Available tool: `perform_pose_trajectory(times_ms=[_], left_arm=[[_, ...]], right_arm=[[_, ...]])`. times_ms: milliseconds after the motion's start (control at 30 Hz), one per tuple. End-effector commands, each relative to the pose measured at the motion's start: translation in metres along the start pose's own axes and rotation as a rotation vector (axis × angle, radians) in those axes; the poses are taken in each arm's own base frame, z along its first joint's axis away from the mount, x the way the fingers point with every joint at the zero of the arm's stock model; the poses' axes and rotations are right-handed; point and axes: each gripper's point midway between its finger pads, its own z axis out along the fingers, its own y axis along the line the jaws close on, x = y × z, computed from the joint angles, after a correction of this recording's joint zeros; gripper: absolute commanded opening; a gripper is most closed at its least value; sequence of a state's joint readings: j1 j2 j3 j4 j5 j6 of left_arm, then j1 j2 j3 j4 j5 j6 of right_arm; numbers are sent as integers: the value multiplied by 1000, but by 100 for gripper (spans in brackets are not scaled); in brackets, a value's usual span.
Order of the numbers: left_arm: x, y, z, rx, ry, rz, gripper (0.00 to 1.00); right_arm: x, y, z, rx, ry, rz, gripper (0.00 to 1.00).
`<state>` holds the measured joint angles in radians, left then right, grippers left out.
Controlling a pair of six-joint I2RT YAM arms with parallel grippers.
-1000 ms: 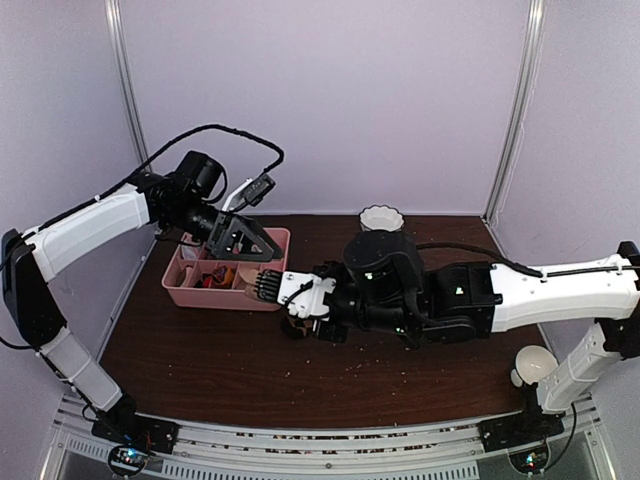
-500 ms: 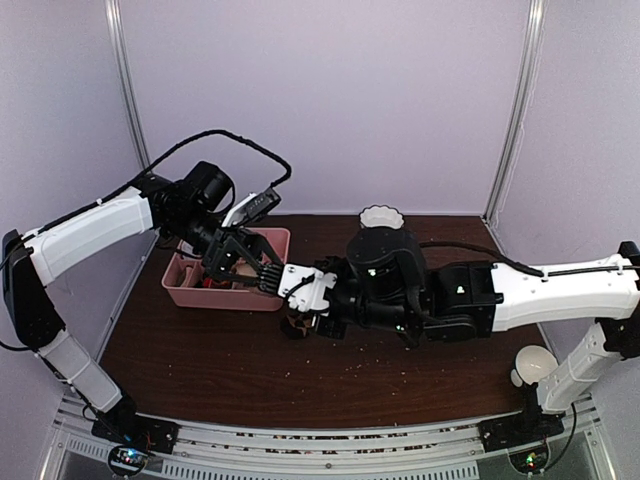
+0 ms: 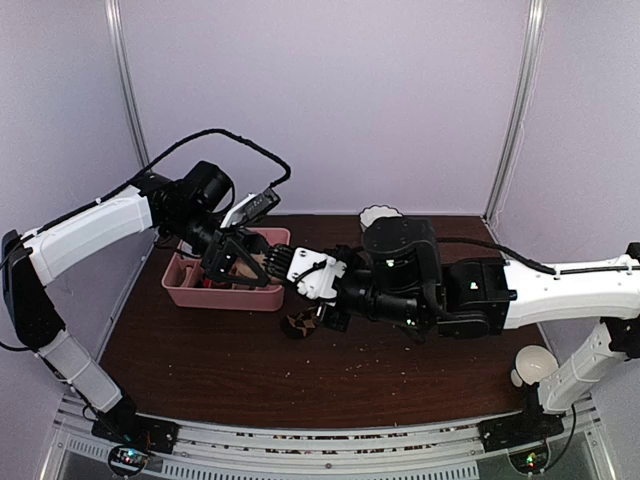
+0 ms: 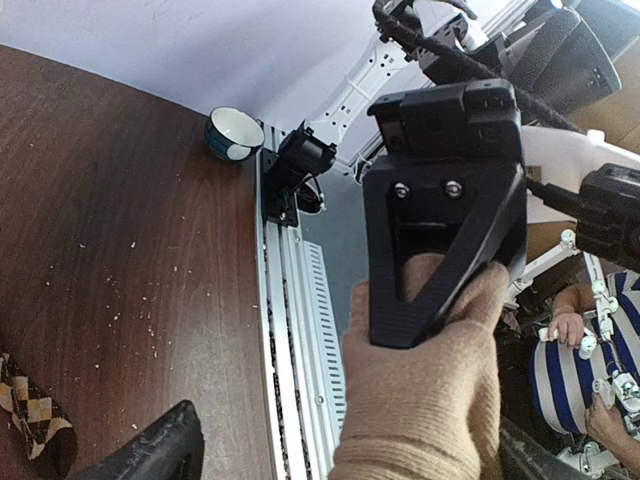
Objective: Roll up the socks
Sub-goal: Roll the sock at the center of the board.
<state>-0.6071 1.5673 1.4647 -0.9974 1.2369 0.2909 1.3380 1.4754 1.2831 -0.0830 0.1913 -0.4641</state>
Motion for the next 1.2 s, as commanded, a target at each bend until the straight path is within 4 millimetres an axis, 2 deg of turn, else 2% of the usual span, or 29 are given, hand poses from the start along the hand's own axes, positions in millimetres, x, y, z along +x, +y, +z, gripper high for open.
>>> perform_pose_trajectory(times_ms=[0,300,400,600,833,867,933,1033,1167], left_arm=[[-13,-10,-3,-4,-11,81,87],[-16,-20,-6,-3,-1,150,66],[-17,-23,-8,-18,13,184,60],[-12,-24,-10,-39,33,215,43],[-4,-27,-5,-11,51,202,41],[-5,-27,-5,-14,52,205,37],[-8,-26,-6,-22,53,214,21],[-12,-27,-7,-29,58,229,2],[-15,-24,-9,-40,66,234,0]], right_arm=[[-18,-5,-7,3,-62,58,0],[-34,3,-1,-64,-120,219,0],[-33,4,5,-86,-122,289,0],[-22,-4,14,-116,-138,450,0],[-21,-14,16,-121,-166,526,0],[-22,-14,16,-125,-171,526,0],[-23,-12,16,-136,-174,524,0],[-20,-7,16,-153,-165,518,0],[-14,-1,17,-172,-156,519,0]])
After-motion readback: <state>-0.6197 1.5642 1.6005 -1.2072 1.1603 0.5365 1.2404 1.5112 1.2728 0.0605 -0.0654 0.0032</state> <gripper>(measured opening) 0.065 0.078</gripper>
